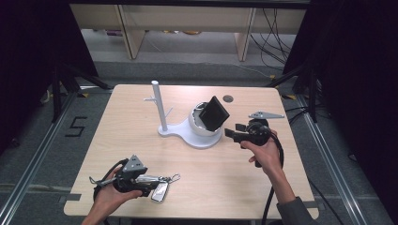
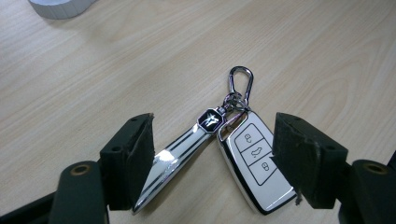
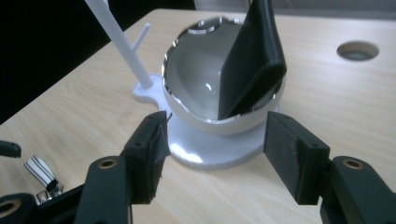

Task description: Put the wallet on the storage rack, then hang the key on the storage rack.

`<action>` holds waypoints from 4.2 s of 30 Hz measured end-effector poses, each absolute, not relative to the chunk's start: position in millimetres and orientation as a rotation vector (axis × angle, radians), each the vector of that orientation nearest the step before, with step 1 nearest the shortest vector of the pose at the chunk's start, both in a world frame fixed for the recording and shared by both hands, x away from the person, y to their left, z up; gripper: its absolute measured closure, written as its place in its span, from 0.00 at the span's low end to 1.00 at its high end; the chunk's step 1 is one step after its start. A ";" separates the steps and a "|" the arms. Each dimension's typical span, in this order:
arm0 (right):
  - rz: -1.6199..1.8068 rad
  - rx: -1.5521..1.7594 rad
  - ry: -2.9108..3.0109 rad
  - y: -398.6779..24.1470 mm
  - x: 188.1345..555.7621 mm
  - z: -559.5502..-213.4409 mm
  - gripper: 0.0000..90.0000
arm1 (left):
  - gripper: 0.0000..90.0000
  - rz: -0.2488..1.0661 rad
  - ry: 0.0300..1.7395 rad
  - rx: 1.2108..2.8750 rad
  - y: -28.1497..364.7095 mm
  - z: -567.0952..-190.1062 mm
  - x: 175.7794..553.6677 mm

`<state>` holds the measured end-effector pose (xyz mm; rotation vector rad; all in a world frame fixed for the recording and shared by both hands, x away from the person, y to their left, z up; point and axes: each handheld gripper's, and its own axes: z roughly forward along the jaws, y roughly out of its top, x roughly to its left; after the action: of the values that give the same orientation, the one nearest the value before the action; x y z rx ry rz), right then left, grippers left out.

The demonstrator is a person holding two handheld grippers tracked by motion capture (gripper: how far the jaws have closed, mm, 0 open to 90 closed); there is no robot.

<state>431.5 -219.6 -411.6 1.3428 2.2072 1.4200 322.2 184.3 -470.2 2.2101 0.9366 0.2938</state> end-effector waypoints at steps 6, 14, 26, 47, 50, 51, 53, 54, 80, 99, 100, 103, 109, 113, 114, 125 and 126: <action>1.393 1.360 2.227 -219.0 424.5 -425.6 0.43 | 0.33 0.291 0.936 2.205 184.5 -469.9 322.3; 1.352 1.345 2.281 -216.3 409.7 -442.4 0.41 | 0.32 0.284 0.929 2.206 185.7 -468.5 325.0; 1.292 1.368 2.385 -210.8 380.9 -475.2 0.38 | 0.32 0.287 0.947 2.197 190.1 -468.7 325.9; 1.248 1.367 2.464 -203.1 346.5 -488.7 0.37 | 0.30 0.266 0.927 2.193 182.7 -463.8 325.8; 1.236 1.319 2.474 -204.1 346.4 -488.6 0.37 | 0.30 0.263 0.919 2.203 179.7 -460.8 326.8; 1.237 1.312 2.479 -204.2 346.1 -488.6 0.37 | 0.30 0.252 0.926 2.200 178.0 -459.9 326.7; 1.236 1.318 2.481 -204.3 345.5 -488.5 0.37 | 0.30 0.249 0.906 2.220 173.6 -458.5 330.5; 1.238 1.317 2.481 -204.4 345.4 -488.3 0.37 | 0.30 0.231 0.915 2.227 170.4 -458.1 330.9; 1.263 1.290 2.490 -205.7 344.5 -487.7 0.37 | 0.52 0.090 0.777 2.706 94.9 -473.6 370.6; 1.279 1.304 2.498 -203.2 342.9 -487.1 0.37 | 0.77 0.054 0.719 2.909 74.4 -478.7 381.7; 1.285 1.259 2.502 -203.8 344.6 -488.1 0.37 | 0.77 0.051 0.717 2.920 72.8 -478.4 381.7; 1.293 1.280 2.498 -202.9 343.2 -487.2 0.37 | 0.79 0.047 0.709 2.947 69.7 -477.8 382.1; 1.311 1.290 2.516 -201.7 342.8 -487.7 0.37 | 0.83 0.044 0.686 2.967 69.9 -477.7 381.2; 1.297 1.283 2.514 -202.0 343.0 -487.1 0.37 | 0.83 0.038 0.650 2.970 71.2 -477.6 382.2; 1.323 1.283 2.510 -201.3 343.0 -487.8 0.38 | 0.83 0.038 0.643 2.969 71.5 -477.5 382.2; 1.307 1.266 2.505 -204.0 344.7 -487.1 0.38 | 0.83 -0.015 0.605 2.947 77.2 -474.6 383.8; 1.304 1.266 2.504 -204.0 344.6 -487.0 0.38 | 0.83 -0.011 0.612 2.944 78.0 -473.8 383.8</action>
<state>344.6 -204.0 -487.0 1.2665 2.5039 1.3038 383.8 78.0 -473.8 2.9438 0.6119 -0.0110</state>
